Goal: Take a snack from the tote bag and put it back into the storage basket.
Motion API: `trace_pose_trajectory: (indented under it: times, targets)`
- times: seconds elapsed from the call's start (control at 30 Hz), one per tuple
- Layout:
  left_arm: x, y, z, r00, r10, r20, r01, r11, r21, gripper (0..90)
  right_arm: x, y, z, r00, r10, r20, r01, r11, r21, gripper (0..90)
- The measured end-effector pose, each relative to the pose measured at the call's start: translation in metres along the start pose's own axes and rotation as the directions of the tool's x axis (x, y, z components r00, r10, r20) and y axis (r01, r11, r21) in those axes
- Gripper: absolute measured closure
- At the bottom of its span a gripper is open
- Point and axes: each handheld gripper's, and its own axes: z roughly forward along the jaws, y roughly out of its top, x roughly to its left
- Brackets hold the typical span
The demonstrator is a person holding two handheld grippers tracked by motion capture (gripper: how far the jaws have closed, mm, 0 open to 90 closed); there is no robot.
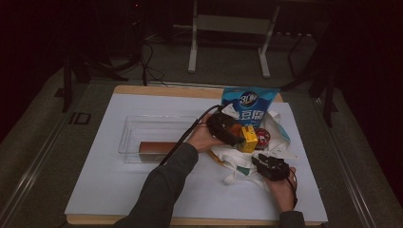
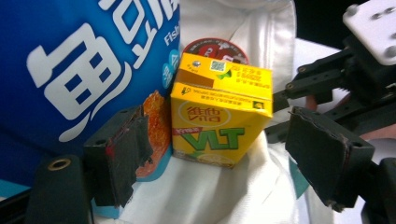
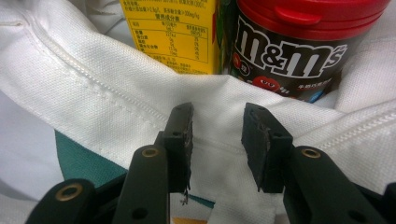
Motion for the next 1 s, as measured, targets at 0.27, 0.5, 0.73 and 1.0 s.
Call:
trace_pose_trajectory:
  times: [0.27,0.5,0.73,1.0]
  targets:
    - [0.002,0.003,0.01,1.0,0.004,0.003,-0.004,0.9998,0.021,23.3,0.0,0.0,0.0,1.0,0.001,-0.001,-0.001,1.0,0.0,63.3]
    - [0.001,0.002,0.019,0.9999,0.013,-0.01,-0.013,0.9996,0.026,25.4,0.0,0.0,0.0,1.0,0.002,-0.002,-0.002,1.0,-0.001,63.3]
    - [0.002,0.002,0.02,0.9997,0.016,0.019,-0.016,0.9999,0.003,24.9,0.0,0.0,0.0,1.0,0.003,-0.003,-0.003,1.0,-0.001,63.3]
    - [-0.003,0.004,0.027,0.9985,0.046,0.03,-0.046,0.9988,0.016,22.9,0.0,0.0,0.0,1.0,0.004,-0.003,-0.004,1.0,0.0,63.3]
